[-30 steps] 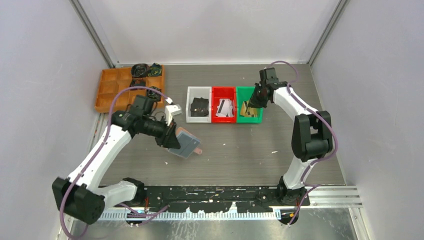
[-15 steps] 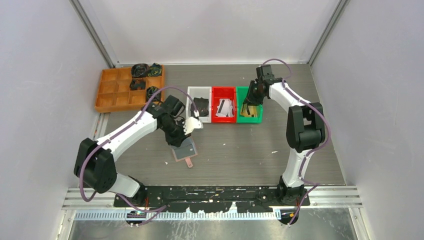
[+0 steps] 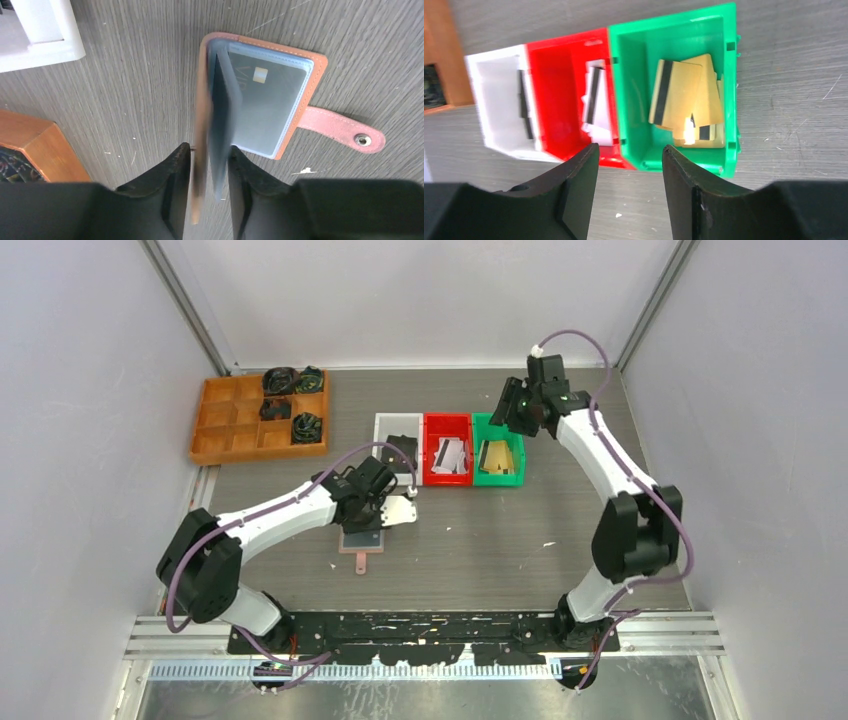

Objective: Take the credit cards out of the card holder
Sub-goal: Place the card holder at the center of the board, then reset both arms

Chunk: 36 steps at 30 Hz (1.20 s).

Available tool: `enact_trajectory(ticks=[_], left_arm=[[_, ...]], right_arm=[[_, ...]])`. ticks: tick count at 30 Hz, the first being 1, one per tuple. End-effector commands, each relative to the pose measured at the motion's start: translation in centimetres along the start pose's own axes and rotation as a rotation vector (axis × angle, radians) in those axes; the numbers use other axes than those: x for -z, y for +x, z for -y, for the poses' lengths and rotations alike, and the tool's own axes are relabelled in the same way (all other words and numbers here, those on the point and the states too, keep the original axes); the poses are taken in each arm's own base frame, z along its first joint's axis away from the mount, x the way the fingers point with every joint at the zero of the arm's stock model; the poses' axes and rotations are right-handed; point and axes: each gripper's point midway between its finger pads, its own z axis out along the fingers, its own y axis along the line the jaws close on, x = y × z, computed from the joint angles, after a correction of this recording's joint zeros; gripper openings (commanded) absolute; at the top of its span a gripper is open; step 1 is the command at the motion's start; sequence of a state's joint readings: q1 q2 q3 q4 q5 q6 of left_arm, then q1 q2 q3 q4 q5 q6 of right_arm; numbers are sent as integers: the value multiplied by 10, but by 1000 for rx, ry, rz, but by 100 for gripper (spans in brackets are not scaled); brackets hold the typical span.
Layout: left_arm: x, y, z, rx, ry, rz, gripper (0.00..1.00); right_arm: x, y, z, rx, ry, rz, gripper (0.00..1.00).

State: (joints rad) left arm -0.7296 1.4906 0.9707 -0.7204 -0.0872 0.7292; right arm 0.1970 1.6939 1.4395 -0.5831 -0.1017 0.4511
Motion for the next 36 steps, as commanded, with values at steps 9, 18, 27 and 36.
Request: enact_trajectory(ticks=[9, 18, 27, 36], left_arm=[[55, -34, 85, 153, 322, 220, 67], [107, -15, 2, 487, 248, 461, 63], [84, 79, -121, 1075, -240, 631, 100], [20, 109, -143, 1059, -430, 738, 100]], right_arm=[[92, -6, -43, -45, -228, 154, 57], [117, -1, 19, -18, -2, 390, 74], [119, 32, 163, -181, 541, 775, 93], [96, 23, 207, -300, 721, 922, 100]])
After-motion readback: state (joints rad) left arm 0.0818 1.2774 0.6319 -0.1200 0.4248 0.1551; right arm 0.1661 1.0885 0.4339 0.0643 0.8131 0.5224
